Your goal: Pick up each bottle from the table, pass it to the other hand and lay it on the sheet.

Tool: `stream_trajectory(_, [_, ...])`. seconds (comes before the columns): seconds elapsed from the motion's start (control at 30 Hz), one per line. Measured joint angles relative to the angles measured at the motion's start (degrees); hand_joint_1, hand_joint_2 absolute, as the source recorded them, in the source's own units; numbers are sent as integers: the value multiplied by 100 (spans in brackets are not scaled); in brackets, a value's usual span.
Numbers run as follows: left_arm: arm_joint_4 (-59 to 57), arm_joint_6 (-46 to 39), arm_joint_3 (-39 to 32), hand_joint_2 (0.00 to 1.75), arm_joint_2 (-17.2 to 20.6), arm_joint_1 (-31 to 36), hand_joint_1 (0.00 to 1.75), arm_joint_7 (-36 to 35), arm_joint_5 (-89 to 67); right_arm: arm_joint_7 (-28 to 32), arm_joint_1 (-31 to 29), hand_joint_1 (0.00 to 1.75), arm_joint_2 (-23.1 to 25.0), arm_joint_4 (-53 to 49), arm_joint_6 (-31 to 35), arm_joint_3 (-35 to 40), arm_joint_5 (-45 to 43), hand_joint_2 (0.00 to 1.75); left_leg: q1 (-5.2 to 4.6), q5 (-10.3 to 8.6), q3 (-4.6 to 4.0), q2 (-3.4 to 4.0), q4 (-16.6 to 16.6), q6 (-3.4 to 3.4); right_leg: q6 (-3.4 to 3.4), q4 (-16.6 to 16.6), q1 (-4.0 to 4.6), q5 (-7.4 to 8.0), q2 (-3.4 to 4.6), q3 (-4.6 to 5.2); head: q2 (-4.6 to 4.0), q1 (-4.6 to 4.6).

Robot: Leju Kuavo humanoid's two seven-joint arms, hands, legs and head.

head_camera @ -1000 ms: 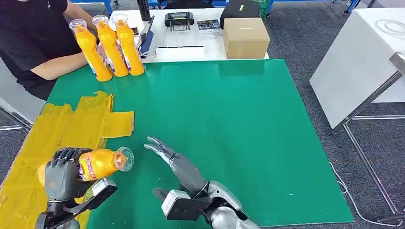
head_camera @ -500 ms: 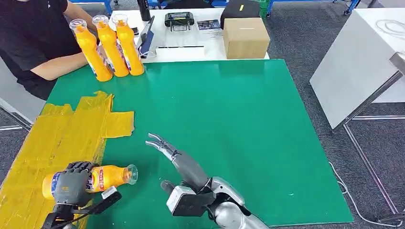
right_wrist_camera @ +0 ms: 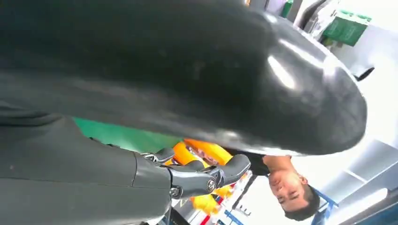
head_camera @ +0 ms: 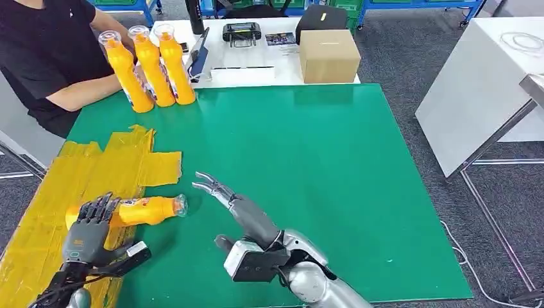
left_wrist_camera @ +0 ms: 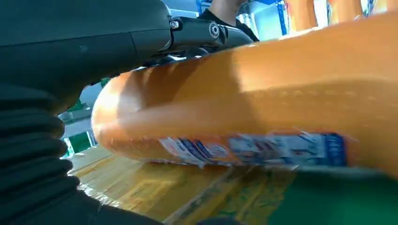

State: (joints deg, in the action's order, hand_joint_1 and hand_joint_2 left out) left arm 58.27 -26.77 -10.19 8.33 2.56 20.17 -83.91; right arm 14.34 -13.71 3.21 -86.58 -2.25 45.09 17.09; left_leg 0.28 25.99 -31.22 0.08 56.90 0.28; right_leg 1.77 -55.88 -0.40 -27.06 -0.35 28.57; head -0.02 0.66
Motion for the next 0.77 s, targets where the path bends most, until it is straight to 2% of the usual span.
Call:
stream_trajectory(0.33, [-57, 448, 116, 0, 387, -102, 0, 686, 566, 66, -92, 0, 2, 116, -20, 0, -61, 0, -3, -1, 6, -32, -1, -2, 7, 0, -3, -13, -29, -5, 0, -2])
stream_trajectory(0.37, [-52, 465, 127, 0, 411, -125, 0, 712, 612, 68, -104, 0, 2, 129, -20, 0, -61, 0, -2, 3, 16, -33, -3, -5, -3, 1, -3, -21, -29, 21, 0, -2])
stream_trajectory(0.53, [-11, 669, 140, 0, 476, -177, 0, 976, 985, 79, -133, 0, 4, 149, -22, 0, -63, 0, 1, 8, 36, -35, -7, -17, -13, -10, -1, -28, -31, 4, 0, -2])
stream_trajectory(0.63, [324, 1457, 65, 0, 406, -353, 0, 1765, 2602, 173, -100, 0, 9, 155, 37, -7, -11, 0, 1, 0, 54, -37, -5, -20, -13, -11, -1, -28, -33, 9, 0, -2])
stream_trajectory(0.7, [910, 2093, 90, 0, 262, -612, 0, 1947, 4576, 332, 59, 0, 39, 133, 249, -67, 179, 0, 1, 0, 50, -30, -3, -20, -11, -11, -2, -26, -30, 24, 0, 4])
stream_trajectory(0.77, [1615, 2676, 101, 0, -73, -873, 0, 1974, 6179, 538, 385, 0, 81, 13, 532, -201, 407, 0, 1, -2, 15, -42, 3, -17, -10, -10, -2, -26, -40, 52, 0, -7])
